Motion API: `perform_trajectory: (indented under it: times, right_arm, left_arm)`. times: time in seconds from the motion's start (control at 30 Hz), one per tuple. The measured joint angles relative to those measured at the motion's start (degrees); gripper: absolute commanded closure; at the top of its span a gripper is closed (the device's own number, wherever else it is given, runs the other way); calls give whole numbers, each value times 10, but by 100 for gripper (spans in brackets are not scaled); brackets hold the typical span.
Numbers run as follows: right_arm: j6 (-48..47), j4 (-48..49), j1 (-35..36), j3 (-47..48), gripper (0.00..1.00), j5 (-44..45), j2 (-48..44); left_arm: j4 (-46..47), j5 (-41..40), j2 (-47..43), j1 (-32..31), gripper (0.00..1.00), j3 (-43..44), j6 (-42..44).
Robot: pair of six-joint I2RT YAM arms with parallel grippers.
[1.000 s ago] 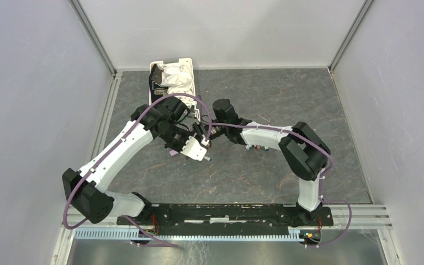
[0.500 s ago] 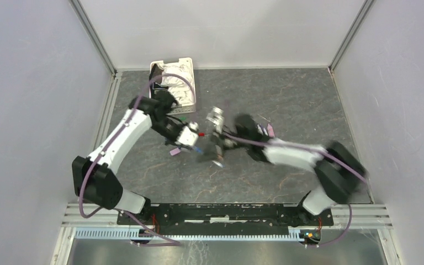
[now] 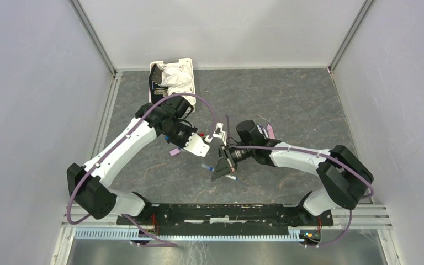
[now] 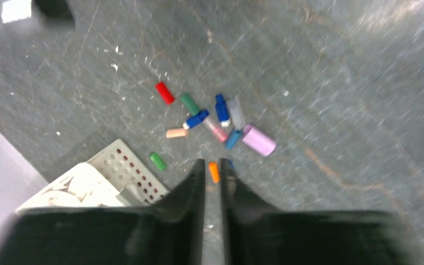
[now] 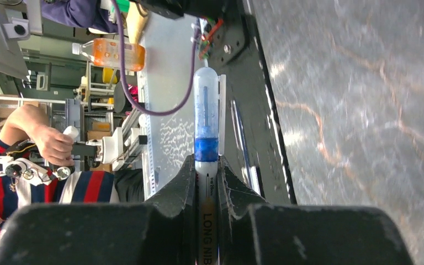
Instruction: Open the pen caps
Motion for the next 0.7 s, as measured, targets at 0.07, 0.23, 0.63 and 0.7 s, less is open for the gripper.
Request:
perform_trajectory:
  times: [0.07, 0.23, 0.63, 0.7]
  right_arm:
    - [-2, 8, 0, 30, 100, -5, 15]
    - [12, 40, 0, 94, 100, -21, 61]
    - [143, 186, -3, 165, 100, -53, 156]
    - [168, 215, -4, 165, 100, -58, 165]
  left_arm:
    - [1, 7, -6, -22, 51, 0, -23]
    - [2, 35, -19, -63, 23, -2, -73]
    - [3, 56, -27, -82, 49, -26, -90]
    - [6, 55, -27, -81, 61, -26, -98]
